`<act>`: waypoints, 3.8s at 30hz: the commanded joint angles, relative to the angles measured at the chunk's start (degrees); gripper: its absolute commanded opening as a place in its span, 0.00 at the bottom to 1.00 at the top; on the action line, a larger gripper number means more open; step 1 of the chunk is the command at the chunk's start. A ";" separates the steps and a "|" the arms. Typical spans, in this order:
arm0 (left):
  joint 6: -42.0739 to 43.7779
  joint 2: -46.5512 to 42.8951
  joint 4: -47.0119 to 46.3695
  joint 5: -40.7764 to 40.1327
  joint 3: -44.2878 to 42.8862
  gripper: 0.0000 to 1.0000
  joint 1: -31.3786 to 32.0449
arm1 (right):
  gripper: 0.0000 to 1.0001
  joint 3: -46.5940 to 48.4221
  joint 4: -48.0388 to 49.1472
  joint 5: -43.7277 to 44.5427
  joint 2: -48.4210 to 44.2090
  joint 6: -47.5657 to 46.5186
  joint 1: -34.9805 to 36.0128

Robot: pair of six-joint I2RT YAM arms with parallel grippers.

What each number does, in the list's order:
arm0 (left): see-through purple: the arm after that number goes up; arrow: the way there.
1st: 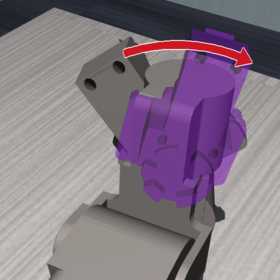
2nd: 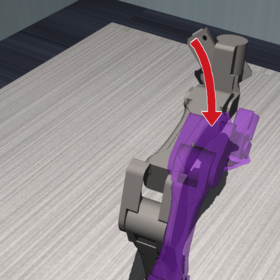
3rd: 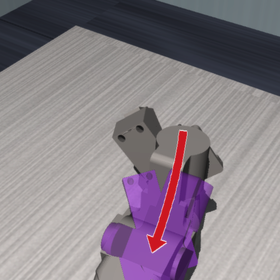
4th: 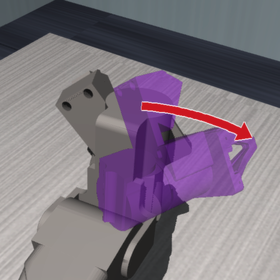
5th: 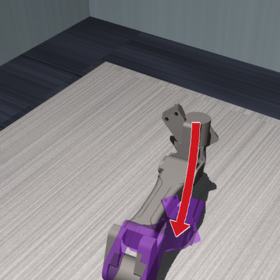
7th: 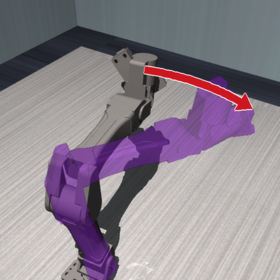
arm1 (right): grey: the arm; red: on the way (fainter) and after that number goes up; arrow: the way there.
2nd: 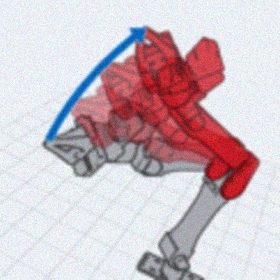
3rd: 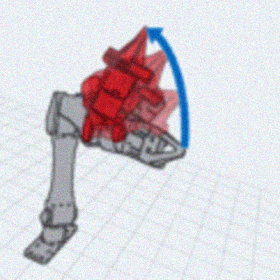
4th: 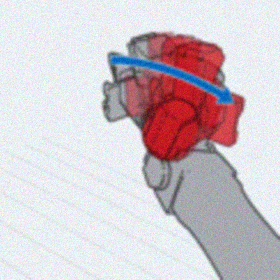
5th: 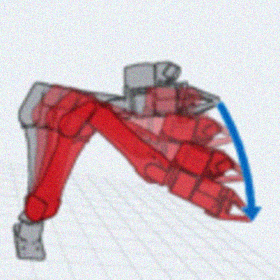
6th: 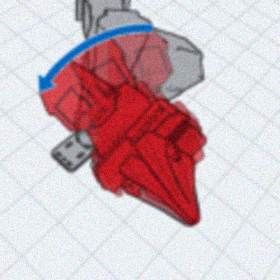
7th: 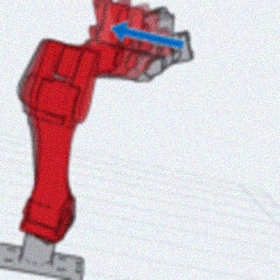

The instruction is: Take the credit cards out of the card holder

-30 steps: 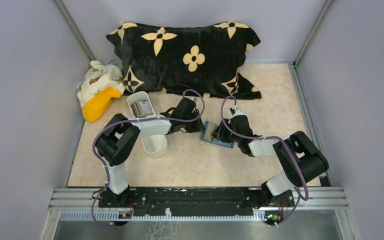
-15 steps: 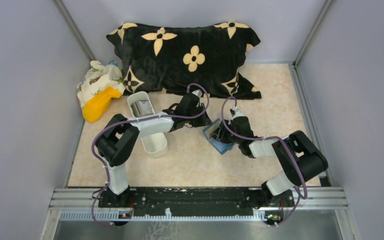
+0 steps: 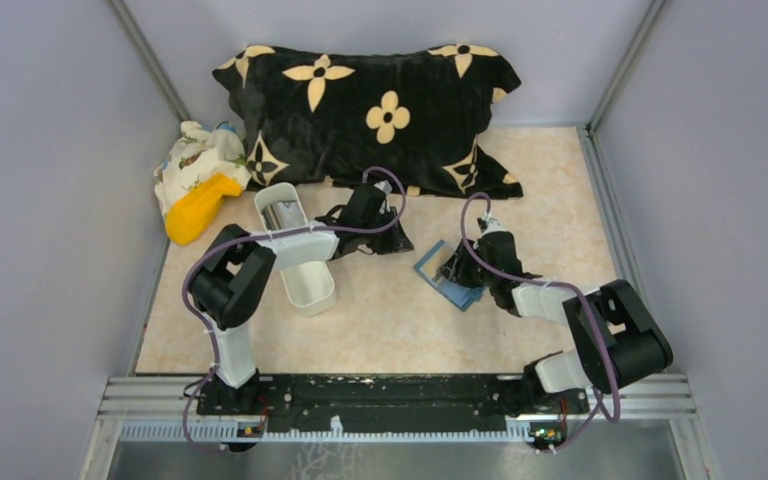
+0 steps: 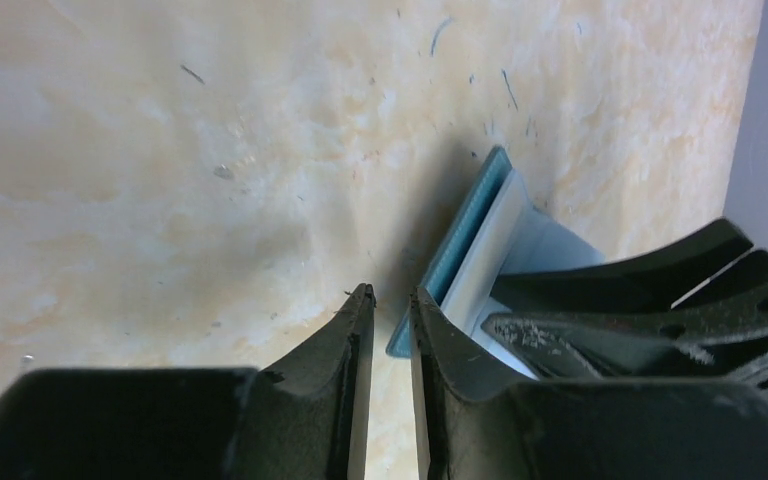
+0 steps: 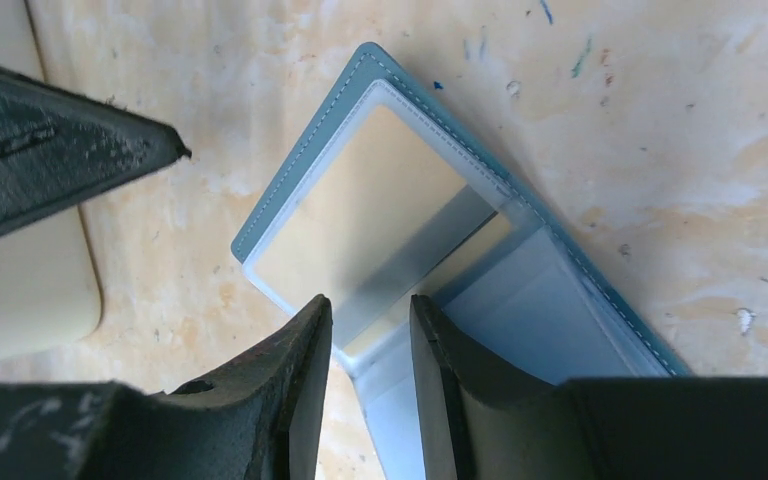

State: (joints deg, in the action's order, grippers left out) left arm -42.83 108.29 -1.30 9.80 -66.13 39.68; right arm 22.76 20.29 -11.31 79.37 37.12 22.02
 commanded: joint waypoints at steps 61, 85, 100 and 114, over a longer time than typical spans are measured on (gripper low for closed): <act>2.81 -5.75 -9.90 1.20 8.80 0.24 -1.77 | 0.00 20.22 -9.28 6.11 18.55 -9.50 -2.07; 15.31 9.46 -8.21 9.63 -9.61 0.24 -3.36 | 0.00 13.92 -2.16 -4.05 17.08 -8.29 -2.03; 14.59 3.06 -3.23 8.59 -0.19 0.23 -3.38 | 0.00 13.27 -1.65 -4.60 17.72 -8.35 -2.07; 13.30 5.41 -3.63 11.71 -1.84 0.23 -2.80 | 0.00 13.27 -2.28 -4.02 17.33 -8.58 -2.07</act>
State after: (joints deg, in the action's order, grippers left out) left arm -29.12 112.64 -4.93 20.12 -66.32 36.40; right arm 37.47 21.45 -15.51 96.38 29.58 19.49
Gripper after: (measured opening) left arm 0.232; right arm 0.004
